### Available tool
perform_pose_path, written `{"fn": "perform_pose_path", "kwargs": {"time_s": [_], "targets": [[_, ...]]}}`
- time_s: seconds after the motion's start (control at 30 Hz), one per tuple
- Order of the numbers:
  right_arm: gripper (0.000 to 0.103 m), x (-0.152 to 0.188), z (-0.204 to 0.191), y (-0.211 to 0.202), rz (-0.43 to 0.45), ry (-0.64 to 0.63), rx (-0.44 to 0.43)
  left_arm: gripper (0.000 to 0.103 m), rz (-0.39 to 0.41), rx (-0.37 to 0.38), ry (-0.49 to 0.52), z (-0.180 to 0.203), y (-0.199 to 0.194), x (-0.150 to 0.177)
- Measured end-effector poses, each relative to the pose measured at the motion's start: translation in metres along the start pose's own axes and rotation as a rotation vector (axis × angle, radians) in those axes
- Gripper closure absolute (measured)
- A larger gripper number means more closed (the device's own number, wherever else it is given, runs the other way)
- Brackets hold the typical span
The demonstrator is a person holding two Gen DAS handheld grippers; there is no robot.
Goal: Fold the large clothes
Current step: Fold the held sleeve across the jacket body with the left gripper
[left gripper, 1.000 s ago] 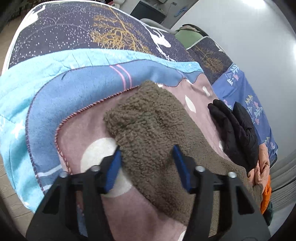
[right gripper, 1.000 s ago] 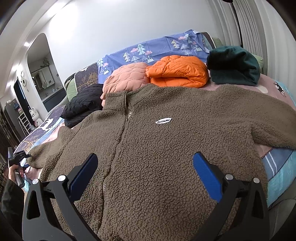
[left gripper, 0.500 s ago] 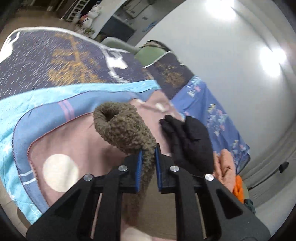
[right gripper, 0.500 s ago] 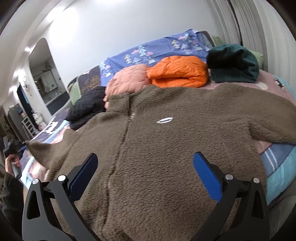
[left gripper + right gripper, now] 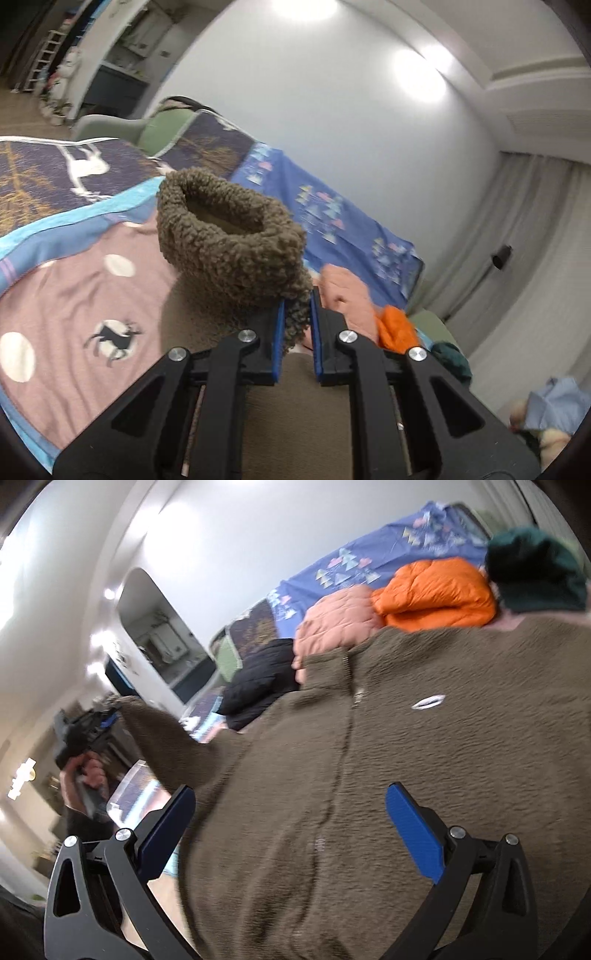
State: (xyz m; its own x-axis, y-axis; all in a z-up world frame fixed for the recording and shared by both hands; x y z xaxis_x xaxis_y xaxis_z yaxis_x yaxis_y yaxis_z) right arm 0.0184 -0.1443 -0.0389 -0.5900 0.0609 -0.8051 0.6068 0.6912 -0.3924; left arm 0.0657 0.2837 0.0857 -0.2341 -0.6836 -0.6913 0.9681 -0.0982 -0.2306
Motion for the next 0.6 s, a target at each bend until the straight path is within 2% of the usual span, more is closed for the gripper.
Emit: {"fn": "perform_pose_path", "kwargs": {"time_s": [0.17,0.3,0.47,0.57,0.6], "targets": [[0.001,-0.009,0.000,0.009,0.000,0.063,-0.111,0.091,-0.045,0.104,0.071,0.056,0.018,0.036],[0.001,-0.021,-0.002,0.013,0.009,0.098,-0.180,0.091,-0.142,0.182,0.128,0.098,0.045,0.078],[0.001,-0.028,0.004,0.018,0.024,0.183,-0.258,0.091,-0.325,0.258,0.269,0.153,0.083,0.172],[0.001,-0.022,0.015,0.030,0.002,0.250,-0.274,0.091,-0.458,0.292,0.316,0.165,0.103,0.238],[0.001,-0.018,0.021,0.034,-0.007,0.272,-0.268,0.097,-0.508,0.306,0.312,0.165,0.109,0.261]]}}
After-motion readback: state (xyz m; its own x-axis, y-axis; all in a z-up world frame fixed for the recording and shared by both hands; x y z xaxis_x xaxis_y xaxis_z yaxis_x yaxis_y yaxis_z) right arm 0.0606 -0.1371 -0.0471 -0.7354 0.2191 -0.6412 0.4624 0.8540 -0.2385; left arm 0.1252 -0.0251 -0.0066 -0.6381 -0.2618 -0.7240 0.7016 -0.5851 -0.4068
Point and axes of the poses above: each gripper's, at about its wrist camera, not at the fingertips, and y roughly the way its jaws point, z to its right, x to its underside, the point moved 6 cm from there along y, roughly the way its jaws point, and after that the axes turned 9 degrees about -y, right-handed, at the moved point
